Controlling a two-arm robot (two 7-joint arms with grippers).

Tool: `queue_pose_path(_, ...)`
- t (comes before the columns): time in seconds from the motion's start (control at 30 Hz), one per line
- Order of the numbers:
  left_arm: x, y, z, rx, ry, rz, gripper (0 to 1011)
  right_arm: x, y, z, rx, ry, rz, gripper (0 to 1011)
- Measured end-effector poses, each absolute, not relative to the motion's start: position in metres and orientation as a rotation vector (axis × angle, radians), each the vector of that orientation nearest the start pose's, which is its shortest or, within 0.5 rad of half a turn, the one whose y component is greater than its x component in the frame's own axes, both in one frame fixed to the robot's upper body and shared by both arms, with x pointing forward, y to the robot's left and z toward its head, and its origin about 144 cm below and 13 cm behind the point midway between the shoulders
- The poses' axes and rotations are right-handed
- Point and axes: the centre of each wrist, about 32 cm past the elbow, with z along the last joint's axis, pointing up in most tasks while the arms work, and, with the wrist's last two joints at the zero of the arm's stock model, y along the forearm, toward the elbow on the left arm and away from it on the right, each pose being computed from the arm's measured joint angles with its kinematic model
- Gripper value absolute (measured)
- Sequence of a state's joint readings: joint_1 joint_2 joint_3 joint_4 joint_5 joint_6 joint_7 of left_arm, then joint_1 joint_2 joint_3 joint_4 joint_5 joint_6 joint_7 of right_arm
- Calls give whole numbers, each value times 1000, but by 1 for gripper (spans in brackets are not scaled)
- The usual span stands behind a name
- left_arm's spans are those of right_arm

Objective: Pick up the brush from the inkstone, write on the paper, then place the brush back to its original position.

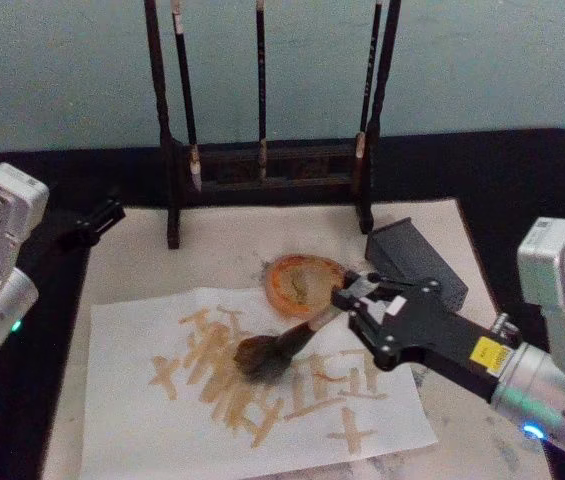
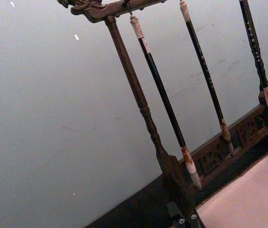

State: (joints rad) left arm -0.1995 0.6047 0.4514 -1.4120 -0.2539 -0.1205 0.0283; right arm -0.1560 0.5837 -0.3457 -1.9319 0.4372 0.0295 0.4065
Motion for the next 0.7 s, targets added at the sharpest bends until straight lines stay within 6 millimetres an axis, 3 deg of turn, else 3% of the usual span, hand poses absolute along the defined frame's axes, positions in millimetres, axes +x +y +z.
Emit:
queue_pose_path(0.43, 489, 310, 1140, 304, -285, 1248, 1002, 379, -283, 1187, -48, -9, -784, 163)
queue_pose_path(0.7, 489, 310, 1140, 304, -285, 1248, 1002, 375, -288, 1195, -10, -25, -781, 163)
